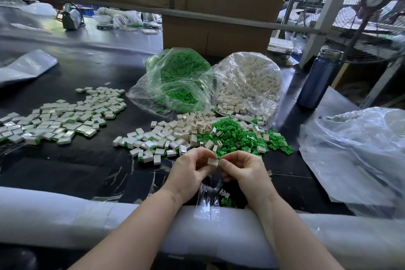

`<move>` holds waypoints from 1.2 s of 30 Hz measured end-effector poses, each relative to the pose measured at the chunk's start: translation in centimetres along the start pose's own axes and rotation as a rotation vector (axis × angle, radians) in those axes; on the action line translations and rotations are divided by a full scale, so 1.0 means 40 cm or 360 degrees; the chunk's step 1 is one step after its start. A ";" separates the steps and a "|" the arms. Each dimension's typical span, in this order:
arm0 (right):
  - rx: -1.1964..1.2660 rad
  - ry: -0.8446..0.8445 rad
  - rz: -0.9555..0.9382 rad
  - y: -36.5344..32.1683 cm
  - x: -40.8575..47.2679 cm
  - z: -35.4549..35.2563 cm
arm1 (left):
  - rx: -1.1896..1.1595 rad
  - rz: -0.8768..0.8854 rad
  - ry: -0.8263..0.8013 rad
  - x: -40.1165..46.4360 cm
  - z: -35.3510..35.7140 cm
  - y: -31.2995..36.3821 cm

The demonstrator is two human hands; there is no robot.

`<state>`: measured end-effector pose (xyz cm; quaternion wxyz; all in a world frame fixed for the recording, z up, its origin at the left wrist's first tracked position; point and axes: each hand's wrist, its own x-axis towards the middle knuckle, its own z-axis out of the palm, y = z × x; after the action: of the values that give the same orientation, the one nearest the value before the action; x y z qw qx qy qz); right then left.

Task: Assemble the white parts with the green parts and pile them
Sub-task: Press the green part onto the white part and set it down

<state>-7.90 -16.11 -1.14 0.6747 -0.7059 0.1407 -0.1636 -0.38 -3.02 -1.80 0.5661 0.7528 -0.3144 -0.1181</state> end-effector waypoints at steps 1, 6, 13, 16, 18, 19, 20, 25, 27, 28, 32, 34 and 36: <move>0.0023 -0.0008 0.0002 0.000 0.000 -0.001 | 0.0022 -0.0003 0.0036 0.002 -0.001 -0.002; -0.0063 -0.0008 -0.0023 0.002 -0.001 0.000 | 0.0017 -0.0036 0.0008 0.004 -0.007 -0.001; -0.0215 -0.0036 0.0010 0.000 -0.001 0.009 | 0.0022 -0.0076 -0.0041 0.005 -0.008 -0.005; -0.0228 -0.0064 0.0036 -0.001 -0.001 0.007 | 0.0049 -0.0058 -0.0054 0.004 -0.010 -0.004; -0.0242 -0.0055 0.0051 -0.001 0.000 0.005 | 0.0073 -0.0049 -0.0054 0.003 -0.009 -0.005; -0.0245 -0.0049 0.0058 -0.001 0.001 0.006 | 0.0087 -0.0042 -0.0055 0.003 -0.008 -0.005; -0.0245 -0.0045 0.0065 -0.001 0.001 0.006 | 0.0104 -0.0033 -0.0058 0.003 -0.007 -0.005; -0.0252 -0.0087 0.0075 -0.003 -0.002 0.004 | 0.0190 0.0003 -0.0062 0.006 -0.008 -0.011; -0.0262 -0.0099 0.0076 -0.004 -0.003 0.003 | 0.0209 0.0016 -0.0061 0.006 -0.008 -0.012; -0.0263 -0.0098 0.0078 -0.004 -0.003 0.003 | 0.0224 0.0030 -0.0061 0.006 -0.007 -0.013; -0.0272 -0.0084 0.0091 -0.004 -0.002 0.003 | 0.0313 0.0112 -0.0055 0.003 -0.006 -0.006; -0.0297 -0.0102 0.0093 -0.004 -0.001 0.001 | 0.0342 0.0116 -0.0061 0.003 -0.005 -0.004; -0.0307 -0.0134 0.0095 -0.004 -0.001 -0.001 | 0.0364 0.0099 -0.0076 0.004 -0.006 -0.003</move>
<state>-7.96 -16.12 -0.96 0.6135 -0.7692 0.1483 -0.0993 -0.10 -2.90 -1.81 0.4722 0.7993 -0.3625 -0.0817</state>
